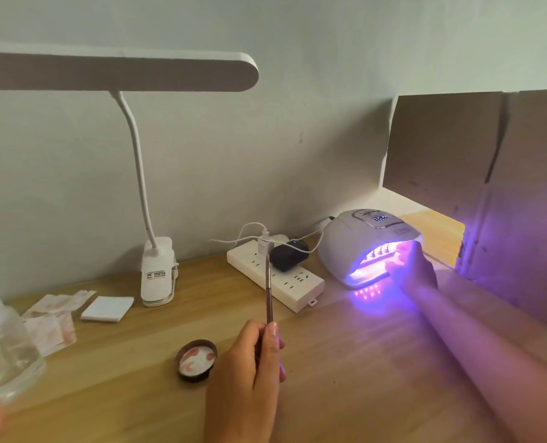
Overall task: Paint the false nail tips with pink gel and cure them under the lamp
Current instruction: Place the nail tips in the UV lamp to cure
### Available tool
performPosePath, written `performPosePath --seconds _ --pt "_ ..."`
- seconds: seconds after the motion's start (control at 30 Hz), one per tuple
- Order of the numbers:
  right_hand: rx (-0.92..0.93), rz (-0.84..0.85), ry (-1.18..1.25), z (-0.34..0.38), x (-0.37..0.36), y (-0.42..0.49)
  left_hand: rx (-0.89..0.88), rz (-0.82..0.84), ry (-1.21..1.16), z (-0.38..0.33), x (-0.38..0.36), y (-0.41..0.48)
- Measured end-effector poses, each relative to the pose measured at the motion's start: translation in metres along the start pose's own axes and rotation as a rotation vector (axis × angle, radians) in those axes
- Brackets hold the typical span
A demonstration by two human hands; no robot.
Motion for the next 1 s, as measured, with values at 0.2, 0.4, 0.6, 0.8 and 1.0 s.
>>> performPosePath --seconds 0.2,0.4,0.6,0.8,1.0 --pt "0.32 -0.434 0.049 0.026 0.041 -0.023 0.013 0.011 0.016 -0.001 -0.001 0.001" --pt "0.449 0.036 -0.415 0.087 0.019 0.027 0.019 0.008 0.015 -0.003 0.001 0.0" --pt "0.346 0.081 -0.444 0.083 0.012 0.041 0.021 0.022 0.023 0.0 -0.001 0.001" --pt "0.471 -0.04 -0.451 0.079 0.012 0.029 0.016 0.034 0.018 0.0 -0.002 0.002" --pt "0.48 -0.014 -0.508 0.075 0.009 0.028 0.026 0.006 0.019 0.003 -0.001 0.002"
Point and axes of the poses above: each hand's wrist, its own y-axis towards the middle knuckle, its own x-axis out of the back of the hand, z = x × y, the point moved 5 cm from there along y, towards the middle knuckle, and after that the axes turned 1 degree about x, right-handed, at the moved point
